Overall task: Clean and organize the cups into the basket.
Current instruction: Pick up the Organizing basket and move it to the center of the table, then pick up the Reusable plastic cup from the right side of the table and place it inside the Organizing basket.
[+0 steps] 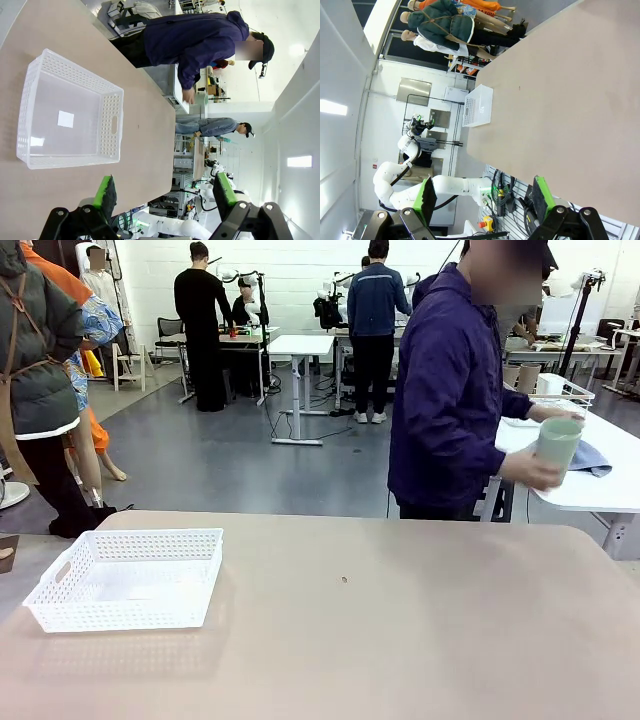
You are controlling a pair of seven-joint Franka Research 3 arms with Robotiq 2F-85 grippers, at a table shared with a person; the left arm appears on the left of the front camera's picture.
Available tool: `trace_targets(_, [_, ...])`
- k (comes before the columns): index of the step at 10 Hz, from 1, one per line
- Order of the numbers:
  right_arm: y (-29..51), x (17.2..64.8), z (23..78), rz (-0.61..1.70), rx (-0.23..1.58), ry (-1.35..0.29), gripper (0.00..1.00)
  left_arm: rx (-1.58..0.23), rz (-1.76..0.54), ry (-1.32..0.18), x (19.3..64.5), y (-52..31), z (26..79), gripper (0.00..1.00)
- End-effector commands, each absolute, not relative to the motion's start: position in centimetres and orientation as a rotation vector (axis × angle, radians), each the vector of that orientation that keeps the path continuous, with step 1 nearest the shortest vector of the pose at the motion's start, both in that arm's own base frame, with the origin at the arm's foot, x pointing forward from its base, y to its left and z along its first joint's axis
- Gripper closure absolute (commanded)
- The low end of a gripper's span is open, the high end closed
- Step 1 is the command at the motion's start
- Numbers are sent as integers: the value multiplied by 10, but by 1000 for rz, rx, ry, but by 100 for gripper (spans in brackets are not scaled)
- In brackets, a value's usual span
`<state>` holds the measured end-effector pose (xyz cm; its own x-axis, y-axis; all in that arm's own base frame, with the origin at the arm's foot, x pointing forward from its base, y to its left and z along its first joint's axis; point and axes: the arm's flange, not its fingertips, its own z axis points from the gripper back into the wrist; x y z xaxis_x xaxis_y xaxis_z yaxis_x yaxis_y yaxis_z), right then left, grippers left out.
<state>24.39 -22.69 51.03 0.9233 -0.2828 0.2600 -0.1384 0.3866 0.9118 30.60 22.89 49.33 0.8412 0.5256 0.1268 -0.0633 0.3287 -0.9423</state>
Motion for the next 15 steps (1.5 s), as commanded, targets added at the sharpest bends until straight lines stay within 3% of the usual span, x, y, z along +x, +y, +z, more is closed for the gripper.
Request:
trace_targets(1, [-227,242,511,-90,1178,-405,0,-1188,406,-456,306,230,494,0])
trace_targets(12, [-227,244,510,-95,1180,-408,0,-1188,406,-456,306,230,494,0])
trace_targets(15, [-215,265,501,553,1044,-622,0,-1054,439,-457,320,237,509,0])
